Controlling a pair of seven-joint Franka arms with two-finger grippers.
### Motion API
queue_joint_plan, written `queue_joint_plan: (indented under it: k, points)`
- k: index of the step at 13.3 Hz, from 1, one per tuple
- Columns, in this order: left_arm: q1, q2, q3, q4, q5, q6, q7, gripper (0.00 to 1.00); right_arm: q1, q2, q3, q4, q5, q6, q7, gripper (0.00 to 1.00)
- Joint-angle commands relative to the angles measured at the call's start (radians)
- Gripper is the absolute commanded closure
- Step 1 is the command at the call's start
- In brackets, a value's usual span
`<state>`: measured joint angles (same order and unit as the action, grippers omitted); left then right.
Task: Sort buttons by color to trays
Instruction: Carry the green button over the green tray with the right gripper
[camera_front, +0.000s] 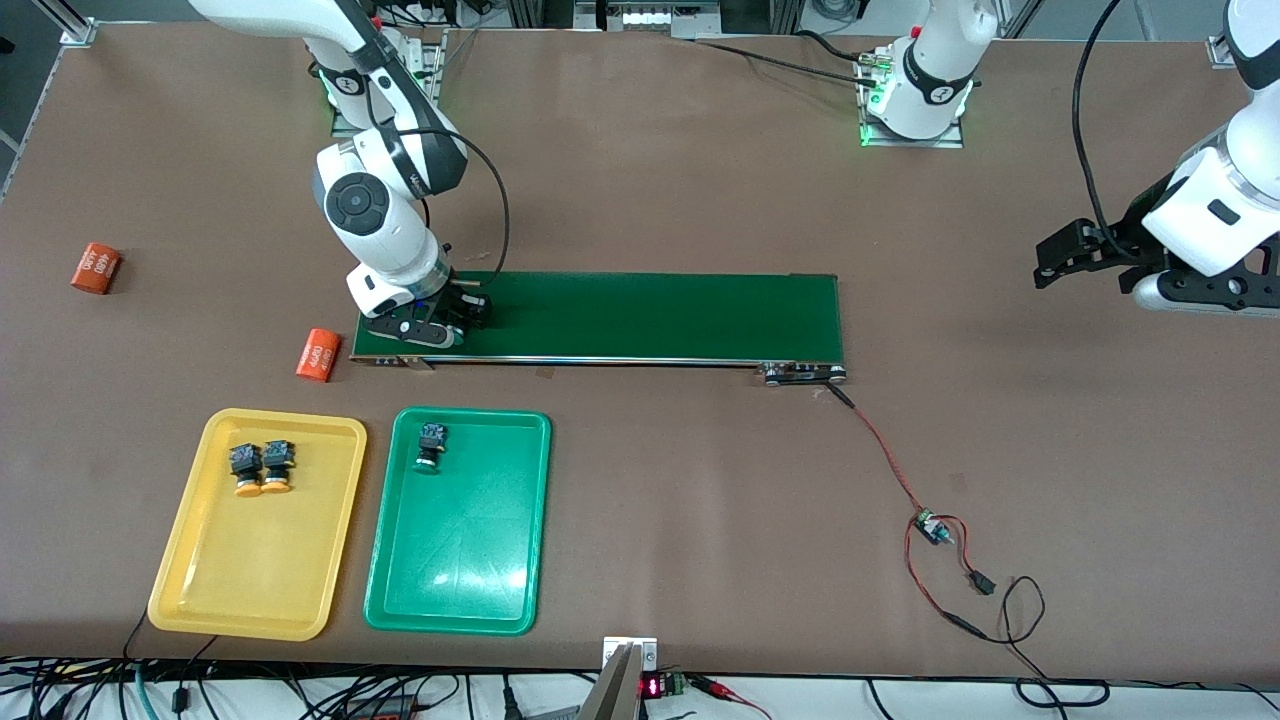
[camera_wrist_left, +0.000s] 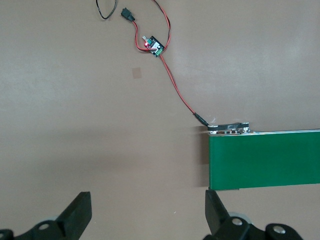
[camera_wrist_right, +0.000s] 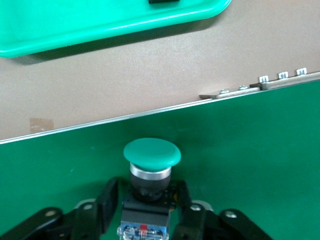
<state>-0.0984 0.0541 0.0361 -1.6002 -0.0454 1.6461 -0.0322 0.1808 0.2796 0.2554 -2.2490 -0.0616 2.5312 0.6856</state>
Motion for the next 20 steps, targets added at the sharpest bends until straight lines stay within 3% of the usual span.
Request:
queue_joint_plan:
  k: [1,4,7,12,15,20]
  points:
    - [0.002,-0.007,-0.001,0.008,-0.014,-0.015,-0.005,0.0,-0.007,0.001,-0.001,0.005,-0.02,0.011,0.014,0.79]
    - [0.002,-0.007,-0.001,0.008,-0.014,-0.015,-0.005,0.0,-0.009,-0.02,-0.019,0.076,-0.021,-0.067,-0.012,0.83]
    - [0.002,-0.007,-0.001,0.009,-0.014,-0.015,-0.003,0.0,-0.01,-0.031,-0.021,0.27,-0.02,-0.323,-0.066,0.83]
    - [0.005,-0.003,-0.001,0.008,-0.013,-0.015,0.0,0.0,-0.035,0.002,-0.03,0.521,-0.009,-0.48,-0.283,0.83]
    - [0.005,-0.003,-0.001,0.009,-0.014,-0.015,-0.002,0.0,-0.029,0.091,-0.058,0.642,-0.009,-0.476,-0.377,0.83]
    - [0.006,-0.002,-0.001,0.008,-0.014,-0.015,-0.002,0.0,-0.008,0.324,-0.064,0.902,-0.014,-0.45,-0.436,0.82]
